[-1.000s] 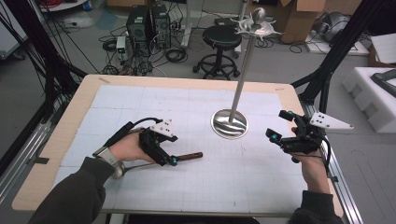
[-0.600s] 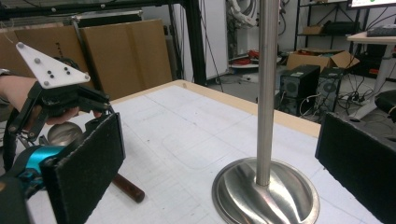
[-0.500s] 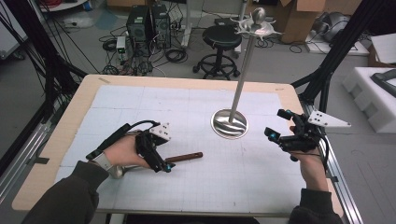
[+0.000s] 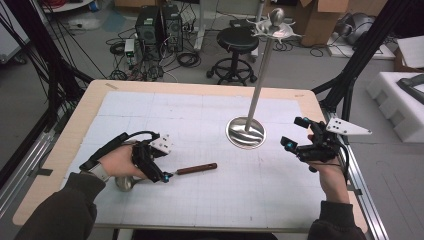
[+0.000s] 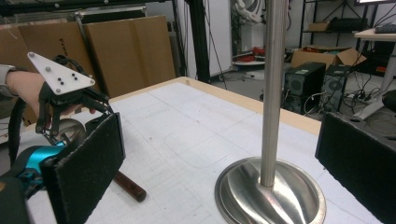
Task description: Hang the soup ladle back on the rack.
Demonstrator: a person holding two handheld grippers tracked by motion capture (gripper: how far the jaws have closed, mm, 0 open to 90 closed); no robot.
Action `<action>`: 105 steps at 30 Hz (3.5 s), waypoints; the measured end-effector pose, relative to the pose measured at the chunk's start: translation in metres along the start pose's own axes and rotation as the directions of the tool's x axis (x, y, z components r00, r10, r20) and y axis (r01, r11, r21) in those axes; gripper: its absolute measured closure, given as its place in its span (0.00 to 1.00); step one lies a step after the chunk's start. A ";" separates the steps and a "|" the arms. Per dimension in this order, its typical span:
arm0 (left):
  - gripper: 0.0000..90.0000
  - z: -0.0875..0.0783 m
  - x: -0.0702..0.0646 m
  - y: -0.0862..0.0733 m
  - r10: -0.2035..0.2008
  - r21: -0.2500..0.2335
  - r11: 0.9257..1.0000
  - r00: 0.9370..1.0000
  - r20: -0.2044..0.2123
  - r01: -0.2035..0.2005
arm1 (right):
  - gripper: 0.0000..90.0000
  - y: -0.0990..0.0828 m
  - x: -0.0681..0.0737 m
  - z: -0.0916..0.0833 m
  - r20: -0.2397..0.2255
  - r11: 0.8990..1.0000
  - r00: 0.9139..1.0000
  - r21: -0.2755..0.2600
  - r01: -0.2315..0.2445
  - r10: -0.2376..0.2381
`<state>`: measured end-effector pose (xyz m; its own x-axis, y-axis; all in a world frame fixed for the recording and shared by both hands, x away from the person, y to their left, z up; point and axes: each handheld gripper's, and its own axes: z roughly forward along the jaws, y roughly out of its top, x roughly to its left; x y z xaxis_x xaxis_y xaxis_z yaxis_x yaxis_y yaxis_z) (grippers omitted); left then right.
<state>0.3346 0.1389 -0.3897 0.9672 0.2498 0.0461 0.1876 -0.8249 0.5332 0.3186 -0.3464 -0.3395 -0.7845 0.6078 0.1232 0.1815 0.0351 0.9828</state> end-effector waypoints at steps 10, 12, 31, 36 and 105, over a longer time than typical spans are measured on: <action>0.43 0.006 0.002 -0.013 -0.009 0.172 0.985 1.000 -0.006 0.010 | 0.00 0.000 0.001 0.001 -0.003 1.000 1.000 0.003 0.002 -0.002; 0.44 0.007 0.003 -0.016 -0.009 0.203 0.979 1.000 -0.006 0.010 | 0.00 0.000 0.001 0.000 -0.003 1.000 1.000 0.003 0.002 -0.002; 0.80 0.006 -0.002 -0.023 -0.009 0.376 0.926 0.999 0.049 -0.010 | 0.00 -0.001 0.001 0.003 0.001 1.000 1.000 0.017 0.004 -0.004; 0.83 0.009 -0.003 -0.020 -0.015 0.403 0.915 0.999 0.050 -0.007 | 0.00 -0.001 0.001 0.003 0.000 1.000 1.000 0.020 0.002 -0.002; 0.94 -0.030 -0.015 -0.030 -0.408 -0.603 0.759 0.901 -0.146 0.246 | 0.00 -0.006 -0.006 0.000 0.012 1.000 1.000 0.015 -0.019 0.018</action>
<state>0.3089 0.1748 -0.3805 0.7701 0.6357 -0.0530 0.2776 -0.2591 0.9251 0.3222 -0.3507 -0.3466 -0.7739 0.6177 0.1396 0.2048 0.0354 0.9782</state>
